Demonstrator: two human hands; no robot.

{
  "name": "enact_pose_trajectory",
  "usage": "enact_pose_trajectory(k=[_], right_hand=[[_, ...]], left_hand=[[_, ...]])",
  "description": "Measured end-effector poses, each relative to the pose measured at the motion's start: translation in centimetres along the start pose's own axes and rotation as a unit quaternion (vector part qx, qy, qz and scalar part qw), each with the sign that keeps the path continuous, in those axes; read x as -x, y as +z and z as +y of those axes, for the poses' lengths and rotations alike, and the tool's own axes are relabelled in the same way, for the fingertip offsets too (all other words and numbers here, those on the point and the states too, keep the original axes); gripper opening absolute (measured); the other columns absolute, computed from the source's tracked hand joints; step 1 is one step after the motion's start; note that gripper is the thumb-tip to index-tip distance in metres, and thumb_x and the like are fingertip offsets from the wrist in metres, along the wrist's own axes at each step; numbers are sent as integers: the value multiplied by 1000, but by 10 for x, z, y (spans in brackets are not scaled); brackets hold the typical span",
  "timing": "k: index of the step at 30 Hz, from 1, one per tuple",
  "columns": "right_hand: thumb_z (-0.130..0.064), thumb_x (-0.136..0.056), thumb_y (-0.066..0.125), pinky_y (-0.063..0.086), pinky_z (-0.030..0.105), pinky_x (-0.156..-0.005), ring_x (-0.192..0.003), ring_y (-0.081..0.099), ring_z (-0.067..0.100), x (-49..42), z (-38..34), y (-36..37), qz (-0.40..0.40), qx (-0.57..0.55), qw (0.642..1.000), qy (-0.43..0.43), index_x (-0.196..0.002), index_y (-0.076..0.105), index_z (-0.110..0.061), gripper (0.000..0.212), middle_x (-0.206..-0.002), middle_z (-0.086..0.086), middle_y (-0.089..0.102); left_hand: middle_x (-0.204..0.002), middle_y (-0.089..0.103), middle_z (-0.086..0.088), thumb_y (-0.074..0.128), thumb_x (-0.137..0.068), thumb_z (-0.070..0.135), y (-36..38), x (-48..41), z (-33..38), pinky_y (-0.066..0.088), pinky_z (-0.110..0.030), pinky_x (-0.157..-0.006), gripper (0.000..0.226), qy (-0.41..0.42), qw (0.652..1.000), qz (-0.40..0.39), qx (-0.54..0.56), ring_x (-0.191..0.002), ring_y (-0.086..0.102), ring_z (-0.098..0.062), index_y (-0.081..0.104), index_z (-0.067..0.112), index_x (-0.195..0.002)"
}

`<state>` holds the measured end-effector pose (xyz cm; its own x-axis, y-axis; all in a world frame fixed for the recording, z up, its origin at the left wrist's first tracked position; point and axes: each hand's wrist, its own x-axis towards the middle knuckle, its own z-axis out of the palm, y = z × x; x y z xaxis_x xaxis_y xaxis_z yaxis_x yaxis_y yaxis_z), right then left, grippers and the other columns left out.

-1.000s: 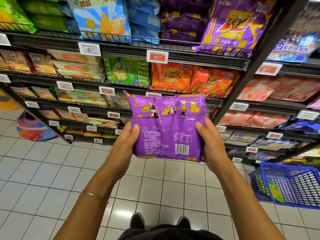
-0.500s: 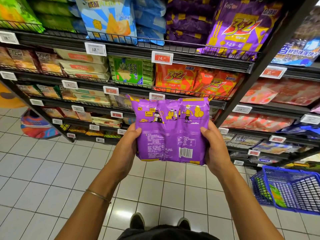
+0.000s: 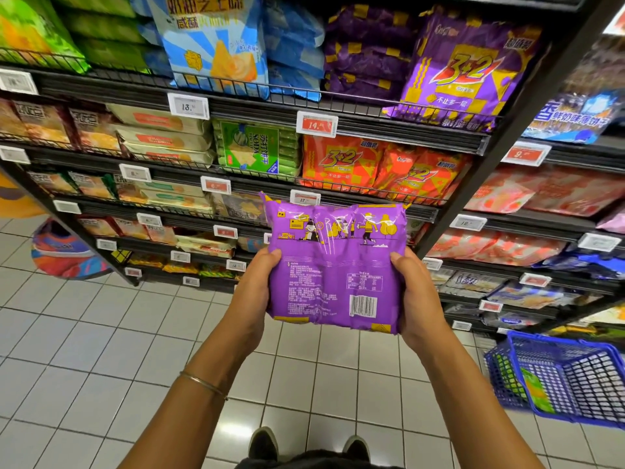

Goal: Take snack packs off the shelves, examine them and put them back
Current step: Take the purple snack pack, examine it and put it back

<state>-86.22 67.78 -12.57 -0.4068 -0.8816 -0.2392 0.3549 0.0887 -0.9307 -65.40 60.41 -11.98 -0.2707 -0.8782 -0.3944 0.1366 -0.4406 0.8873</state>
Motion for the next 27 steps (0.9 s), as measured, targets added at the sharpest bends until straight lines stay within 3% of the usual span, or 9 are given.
enact_pose_trajectory(k=[7,10,13,15,17,19,22,24,27], right_hand=[[-31,-98,58,63,48,-82,-97,76,27,6,-29,6,-48,-87,988,117,-123,68,-11,33,-117,14,76],[-35,-95,59,58,48,-88,-104,73,29,7,-53,6,-190,-149,963,119,-124,73,-13,39,-123,13,73],[-31,-94,58,53,49,-98,-107,71,27,3,-55,22,-204,-105,965,130,-140,60,-9,52,-130,13,70],[-37,-89,63,50,46,-96,-94,70,13,3,-45,44,-162,-18,980,117,-135,59,-9,54,-108,0,76],[-49,-81,70,49,30,-66,-65,63,6,5,-34,63,-157,4,979,130,-117,67,-20,47,-78,-9,71],[-60,-79,71,49,25,-61,-67,68,13,6,-28,70,-145,-14,976,160,-107,76,-24,47,-81,-3,75],[-54,-90,65,55,51,-100,-124,64,36,-1,-21,69,-131,-65,973,177,-133,69,-19,56,-133,15,70],[-42,-90,71,59,50,-94,-122,67,35,-5,-17,72,-129,-105,974,155,-138,64,-14,56,-133,16,69],[-36,-64,91,63,47,-79,-100,77,32,-13,-13,77,-30,-48,993,101,-136,58,-22,81,-118,10,77]], left_hand=[[-111,80,-6,76,-80,66,0,-5,16,64,-46,-79,60,-10,999,-33,-31,-95,79,-26,71,22,-121],[-111,80,-10,75,-79,55,-4,-12,17,64,-50,-73,50,-94,988,-52,107,-93,79,-31,79,18,-113],[-111,77,-17,72,-96,45,3,-13,18,62,-48,-80,45,-197,939,-142,244,-97,76,-35,77,6,-118],[-95,76,-16,87,-83,29,14,-6,18,62,-43,-73,35,-213,913,-222,267,-83,74,-32,78,2,-103],[-100,74,-14,87,-74,25,23,-1,20,59,-45,-80,35,-251,891,-257,279,-91,70,-31,77,7,-102],[-109,73,-19,78,-68,40,24,-3,24,50,-52,-92,44,-279,914,-215,202,-102,66,-36,78,10,-101],[-68,73,-8,47,-108,19,0,-7,25,52,-25,-77,35,-214,965,-124,89,-74,70,-10,61,4,-80],[-49,64,3,38,-111,4,-17,-15,21,50,-14,-59,34,-163,979,-99,75,-50,64,0,54,5,-81],[-75,73,-15,57,-92,37,-25,-30,38,60,-27,-78,36,-137,976,-156,62,-71,74,-20,60,1,-96]])
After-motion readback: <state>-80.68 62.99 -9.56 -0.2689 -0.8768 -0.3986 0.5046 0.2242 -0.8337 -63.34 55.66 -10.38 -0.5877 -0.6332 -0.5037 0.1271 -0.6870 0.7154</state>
